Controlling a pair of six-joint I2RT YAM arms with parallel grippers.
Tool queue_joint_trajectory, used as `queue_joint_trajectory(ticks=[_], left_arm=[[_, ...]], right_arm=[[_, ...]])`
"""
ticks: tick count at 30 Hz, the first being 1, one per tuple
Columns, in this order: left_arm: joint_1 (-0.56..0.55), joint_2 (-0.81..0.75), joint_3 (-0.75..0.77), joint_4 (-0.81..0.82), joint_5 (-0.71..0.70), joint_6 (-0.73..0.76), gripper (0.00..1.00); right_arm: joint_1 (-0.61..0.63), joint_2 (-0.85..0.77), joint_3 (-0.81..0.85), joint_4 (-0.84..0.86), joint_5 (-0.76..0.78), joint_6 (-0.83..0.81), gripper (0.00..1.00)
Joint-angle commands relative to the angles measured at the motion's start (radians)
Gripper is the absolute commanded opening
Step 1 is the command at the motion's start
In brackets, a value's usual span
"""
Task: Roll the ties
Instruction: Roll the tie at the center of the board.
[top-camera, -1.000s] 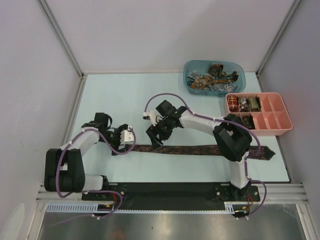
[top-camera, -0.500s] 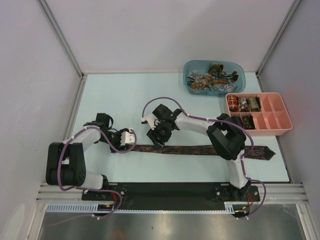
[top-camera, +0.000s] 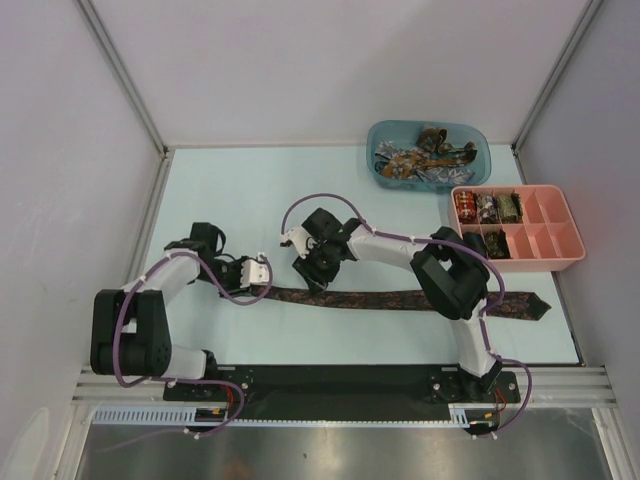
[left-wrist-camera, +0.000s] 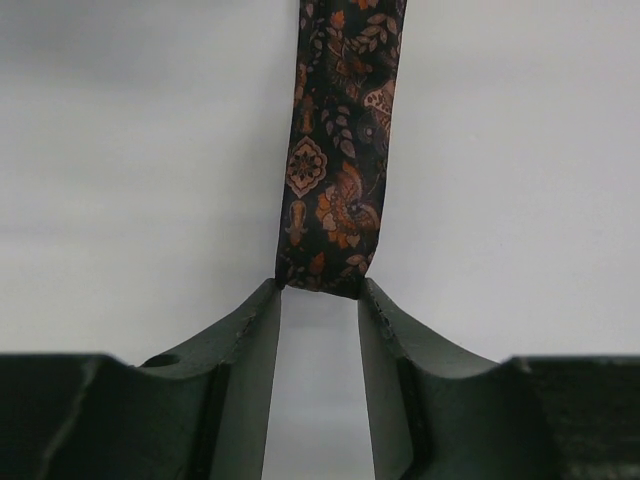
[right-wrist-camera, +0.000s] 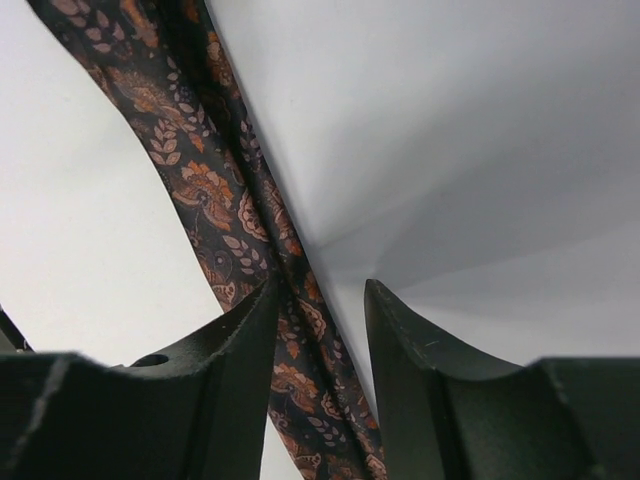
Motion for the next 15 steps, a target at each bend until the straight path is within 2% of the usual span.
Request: queue_joint_trajectory(ticks=[1,6,14,15], left_arm=[[-0.028,-0.046,0.058,-0.068,0.068,0.009,0.40],[-0.084,-0.051,0.081,-0.072,0.081,-0.029,0.36],[-0.197,-0.022,0.127,-0.051,0.113,-0.150,0.33],[-0.221,-0.008,0.127,-0.034,0.110,-0.159,0.33]], right_arm=[[0.008,0.071,-0.002,0.007,0.054,-0.010,0.44],[0.008,0.077,0.007,0.009,0.066,-0.003,0.36],[-0.001,0.063,0.014,0.004,0.031,0.034,0.34],[-0.006,0.058,0.011,0.007,-0.009,0.043,0.34]])
